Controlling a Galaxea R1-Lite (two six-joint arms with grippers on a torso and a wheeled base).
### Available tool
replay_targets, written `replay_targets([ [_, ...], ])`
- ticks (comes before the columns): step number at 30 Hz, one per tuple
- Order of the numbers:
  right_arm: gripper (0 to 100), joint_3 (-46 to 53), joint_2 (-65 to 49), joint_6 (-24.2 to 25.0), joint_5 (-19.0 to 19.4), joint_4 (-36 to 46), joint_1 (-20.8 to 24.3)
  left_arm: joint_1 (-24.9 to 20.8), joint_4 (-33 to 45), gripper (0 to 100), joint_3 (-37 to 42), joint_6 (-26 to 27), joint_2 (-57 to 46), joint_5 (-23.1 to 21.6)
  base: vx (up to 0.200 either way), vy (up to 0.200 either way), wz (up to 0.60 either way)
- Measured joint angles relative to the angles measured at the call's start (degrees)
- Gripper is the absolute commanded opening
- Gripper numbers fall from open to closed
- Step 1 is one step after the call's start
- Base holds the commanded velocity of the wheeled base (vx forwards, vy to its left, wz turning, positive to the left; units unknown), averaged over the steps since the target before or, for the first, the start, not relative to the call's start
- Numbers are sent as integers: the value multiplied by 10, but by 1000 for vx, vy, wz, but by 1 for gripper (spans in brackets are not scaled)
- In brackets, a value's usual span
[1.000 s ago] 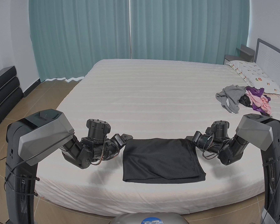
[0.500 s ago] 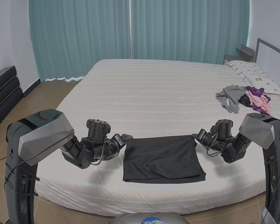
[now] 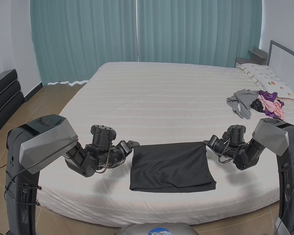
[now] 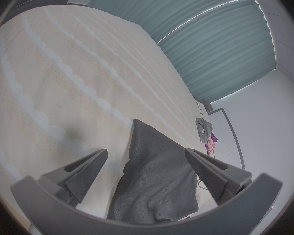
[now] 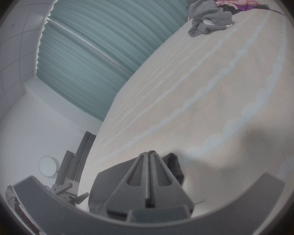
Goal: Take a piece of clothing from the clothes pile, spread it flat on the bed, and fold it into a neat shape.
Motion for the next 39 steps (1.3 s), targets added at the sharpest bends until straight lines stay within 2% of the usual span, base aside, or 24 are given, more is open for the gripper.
replay_targets([
  [7,0,-4,0,-1,0,16,-5,0,0,100,0,0,0,0,0,0,0],
  [8,100,-5,0,-1,0,22,-6,0,0,100,0,0,0,0,0,0,0],
  [19,100,16,-20,0,4,20,-5,0,0,100,0,0,0,0,0,0,0],
  [22,100,47,-39,0,18,19,-6,0,1,100,-1,0,1,0,0,0,0],
  [24,100,74,-52,-4,41,14,-7,0,1,100,-1,1,1,0,0,0,0],
  [27,100,124,-73,-24,84,4,-7,0,2,100,-1,4,1,0,0,0,0],
  [32,100,201,-104,-91,137,-8,-8,-1,4,100,-2,8,1,-1,0,0,0],
  [35,100,230,-120,-124,148,-8,-8,-1,5,100,-2,9,1,-1,-200,0,0],
  [39,100,249,-133,-141,150,-6,-7,-1,6,100,-3,10,2,-1,-150,0,0],
])
